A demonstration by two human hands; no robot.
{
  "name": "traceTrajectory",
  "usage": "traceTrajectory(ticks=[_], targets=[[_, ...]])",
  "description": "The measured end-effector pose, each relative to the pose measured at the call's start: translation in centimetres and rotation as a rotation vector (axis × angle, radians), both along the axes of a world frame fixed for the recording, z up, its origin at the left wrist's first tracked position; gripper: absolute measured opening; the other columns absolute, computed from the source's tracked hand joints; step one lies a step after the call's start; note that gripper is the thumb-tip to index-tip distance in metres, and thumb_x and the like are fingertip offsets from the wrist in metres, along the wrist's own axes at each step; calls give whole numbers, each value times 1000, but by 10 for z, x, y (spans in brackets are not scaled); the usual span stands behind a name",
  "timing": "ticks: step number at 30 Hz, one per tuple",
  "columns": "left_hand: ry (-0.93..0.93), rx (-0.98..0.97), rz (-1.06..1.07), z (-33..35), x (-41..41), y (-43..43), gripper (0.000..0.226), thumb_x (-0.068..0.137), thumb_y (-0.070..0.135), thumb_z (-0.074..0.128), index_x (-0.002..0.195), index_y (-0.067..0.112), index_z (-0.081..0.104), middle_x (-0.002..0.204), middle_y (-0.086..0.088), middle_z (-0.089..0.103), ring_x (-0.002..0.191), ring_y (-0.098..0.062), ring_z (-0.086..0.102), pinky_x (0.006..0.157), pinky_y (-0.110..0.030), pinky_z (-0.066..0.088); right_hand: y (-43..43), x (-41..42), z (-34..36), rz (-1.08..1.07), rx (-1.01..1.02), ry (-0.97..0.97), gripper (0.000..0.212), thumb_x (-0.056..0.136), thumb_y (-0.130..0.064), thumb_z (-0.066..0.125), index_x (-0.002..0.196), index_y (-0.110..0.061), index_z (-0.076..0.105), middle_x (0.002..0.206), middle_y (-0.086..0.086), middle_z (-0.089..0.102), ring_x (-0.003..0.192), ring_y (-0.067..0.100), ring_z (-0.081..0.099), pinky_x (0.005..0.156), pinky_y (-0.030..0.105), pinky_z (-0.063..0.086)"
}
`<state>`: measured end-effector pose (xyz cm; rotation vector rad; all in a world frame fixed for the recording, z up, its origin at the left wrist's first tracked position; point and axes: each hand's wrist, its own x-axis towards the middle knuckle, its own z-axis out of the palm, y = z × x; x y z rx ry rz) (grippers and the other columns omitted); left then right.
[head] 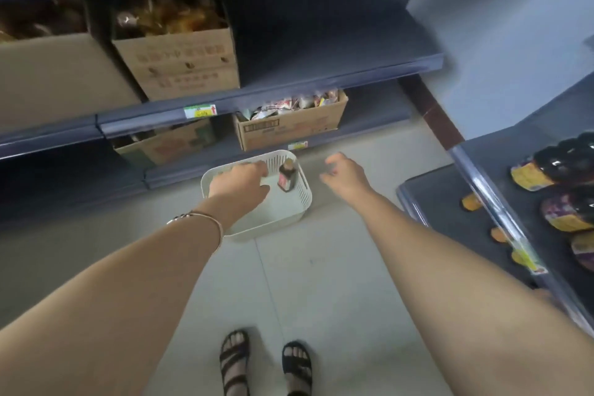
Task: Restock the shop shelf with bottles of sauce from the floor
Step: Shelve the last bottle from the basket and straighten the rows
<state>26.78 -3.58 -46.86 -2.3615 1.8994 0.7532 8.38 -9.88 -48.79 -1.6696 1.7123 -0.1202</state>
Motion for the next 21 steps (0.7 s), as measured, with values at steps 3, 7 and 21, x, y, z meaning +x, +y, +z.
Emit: traceTrajectory(ticks=[3,7,21], targets=[[21,72,17,-45,33,-11,31,90,30,47,121,24,50,123,-3,58,113,-26,55,90,-32,43,-13,41,-41,18,57,1,39,89,-21,59,125,-10,53,125,14,59,116,29,55,92,30,42],[45,139,2,-99,65,-38,32,91,29,46,123,24,48,126,-2,57,116,-26,53,97,-34,40,-36,83,-95,20,109,33,36,90,-23,58,123,-10,56,123,15,61,115,30,56,87,27,42],[53,173,-116,-339,85,-149,38,90,26,48,127,23,45,130,-4,55,119,-27,52,100,-39,42,-159,127,-334,30,50,274,44,87,-22,58,128,-16,46,131,15,42,117,38,49,96,41,46]])
